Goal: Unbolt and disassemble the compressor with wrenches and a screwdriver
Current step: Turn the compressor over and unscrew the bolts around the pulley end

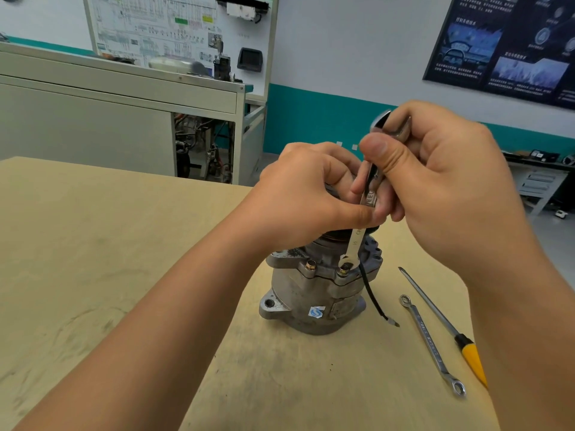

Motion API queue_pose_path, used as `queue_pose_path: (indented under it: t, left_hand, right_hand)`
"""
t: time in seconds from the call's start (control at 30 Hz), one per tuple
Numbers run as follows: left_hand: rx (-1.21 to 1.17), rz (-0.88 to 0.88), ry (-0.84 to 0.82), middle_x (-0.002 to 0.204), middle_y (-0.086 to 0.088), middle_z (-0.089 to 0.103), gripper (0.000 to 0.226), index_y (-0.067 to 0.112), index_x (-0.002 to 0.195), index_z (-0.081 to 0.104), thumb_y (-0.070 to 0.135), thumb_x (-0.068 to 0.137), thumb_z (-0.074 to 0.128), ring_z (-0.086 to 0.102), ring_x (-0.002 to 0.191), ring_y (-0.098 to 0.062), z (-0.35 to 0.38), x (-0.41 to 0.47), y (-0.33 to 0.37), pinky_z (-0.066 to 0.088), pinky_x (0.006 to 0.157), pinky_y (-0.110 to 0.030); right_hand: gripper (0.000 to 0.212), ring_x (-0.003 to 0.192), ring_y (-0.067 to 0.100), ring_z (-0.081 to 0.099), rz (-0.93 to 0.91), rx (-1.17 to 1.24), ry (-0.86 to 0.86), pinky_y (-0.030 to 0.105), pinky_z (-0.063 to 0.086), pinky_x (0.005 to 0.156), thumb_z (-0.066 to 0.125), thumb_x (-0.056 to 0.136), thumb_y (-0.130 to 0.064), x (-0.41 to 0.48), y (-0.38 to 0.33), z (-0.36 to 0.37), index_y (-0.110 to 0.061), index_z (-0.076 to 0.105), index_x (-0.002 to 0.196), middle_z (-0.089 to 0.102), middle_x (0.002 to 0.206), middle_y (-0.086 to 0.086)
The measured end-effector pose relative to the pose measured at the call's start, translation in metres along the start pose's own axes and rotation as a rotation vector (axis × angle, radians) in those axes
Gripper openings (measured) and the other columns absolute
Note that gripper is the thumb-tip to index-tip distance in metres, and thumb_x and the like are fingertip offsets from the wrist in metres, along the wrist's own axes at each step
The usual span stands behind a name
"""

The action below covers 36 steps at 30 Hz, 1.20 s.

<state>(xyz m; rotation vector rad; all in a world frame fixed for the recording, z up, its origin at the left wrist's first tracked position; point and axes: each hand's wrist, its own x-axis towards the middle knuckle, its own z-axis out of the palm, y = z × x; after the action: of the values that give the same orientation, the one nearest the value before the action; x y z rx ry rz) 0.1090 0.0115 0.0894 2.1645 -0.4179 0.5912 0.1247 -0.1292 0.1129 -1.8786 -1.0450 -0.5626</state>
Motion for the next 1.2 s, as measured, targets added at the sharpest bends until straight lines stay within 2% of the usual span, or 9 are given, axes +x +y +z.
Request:
queue_pose_path:
  t: [0.17,0.3,0.4,0.6,0.8,0.93,1.03,1.1,1.2]
  left_hand:
    - [0.009,0.006,-0.016,0.079,0.021,0.057,0.028,0.029,0.050,0.059,0.033,0.066,0.082,0.055,0.088,-0.004,-0.002,0.000,0.001,0.046,0.090,-0.042]
    - [0.087,-0.018,-0.002,0.083,0.023,0.056,0.024,0.023,0.055,0.063,0.041,0.064,0.076,0.049,0.100,-0.006,0.000,0.000,-0.001,0.040,0.097,-0.043]
    - [0.075,-0.017,-0.024,0.081,0.021,0.057,0.026,0.014,0.060,0.066,0.038,0.064,0.077,0.053,0.092,-0.002,0.000,0.000,-0.002,0.042,0.094,-0.038]
    - [0.063,-0.002,0.017,0.077,0.031,0.056,0.026,0.018,0.057,0.065,0.041,0.060,0.076,0.048,0.092,0.011,-0.002,-0.002,0.002,0.041,0.092,-0.027]
    - [0.056,-0.004,-0.015,0.081,0.020,0.057,0.024,0.019,0.056,0.063,0.037,0.063,0.077,0.056,0.091,-0.005,-0.002,-0.001,0.001,0.044,0.093,-0.038]
    - [0.048,-0.014,-0.007,0.077,0.022,0.057,0.023,0.026,0.053,0.061,0.039,0.063,0.078,0.057,0.085,0.000,-0.002,0.000,-0.003,0.045,0.089,-0.030]
    - [0.048,0.003,-0.039,0.071,0.022,0.056,0.021,0.031,0.053,0.058,0.040,0.063,0.073,0.055,0.077,0.004,-0.003,0.001,-0.005,0.043,0.074,-0.019]
    - [0.019,0.021,-0.075,0.072,0.023,0.058,0.017,0.026,0.061,0.060,0.034,0.067,0.074,0.053,0.076,0.009,-0.004,0.001,-0.007,0.037,0.066,-0.004]
    - [-0.019,0.063,-0.107,0.075,0.033,0.056,0.016,0.013,0.074,0.065,0.022,0.073,0.078,0.051,0.082,0.015,-0.006,0.000,-0.009,0.033,0.071,0.002]
  right_hand:
    - [0.013,0.044,0.013,0.059,0.007,0.010,-0.032,0.014,0.040,0.045,0.049,0.089,-0.034,0.001,0.001,0.000,-0.029,0.050,0.077,0.068,0.068,-0.002]
    - [0.015,0.048,0.012,0.060,0.029,0.012,-0.085,0.017,0.043,0.049,0.048,0.089,-0.034,0.000,0.004,0.002,-0.024,0.050,0.079,0.067,0.069,-0.002]
    - [0.017,0.048,0.011,0.058,0.034,0.001,-0.096,0.018,0.043,0.051,0.047,0.091,-0.034,-0.001,0.006,0.003,-0.021,0.050,0.080,0.067,0.070,-0.001]
    - [0.016,0.045,0.009,0.057,-0.013,-0.001,-0.052,0.012,0.040,0.046,0.048,0.090,-0.035,0.001,0.000,0.000,-0.025,0.050,0.078,0.067,0.066,-0.006]
    - [0.014,0.045,0.009,0.056,0.016,0.023,-0.077,0.014,0.040,0.047,0.048,0.089,-0.035,0.002,0.003,0.004,-0.027,0.049,0.077,0.067,0.067,-0.005]
    - [0.018,0.046,0.008,0.057,0.022,-0.012,-0.093,0.014,0.042,0.047,0.046,0.089,-0.037,0.003,0.003,0.004,-0.022,0.051,0.081,0.067,0.067,-0.008]
    - [0.024,0.048,0.006,0.056,0.045,-0.003,-0.112,0.018,0.043,0.051,0.047,0.093,-0.040,0.005,0.003,0.006,-0.018,0.052,0.084,0.067,0.068,-0.003]
    - [0.029,0.049,0.003,0.056,0.054,-0.004,-0.118,0.018,0.043,0.053,0.045,0.092,-0.048,0.005,0.002,0.007,-0.021,0.051,0.083,0.067,0.066,-0.004]
    - [0.031,0.048,0.001,0.054,0.056,0.027,-0.115,0.014,0.041,0.050,0.041,0.081,-0.060,0.005,0.001,0.009,-0.030,0.046,0.081,0.063,0.061,-0.009]
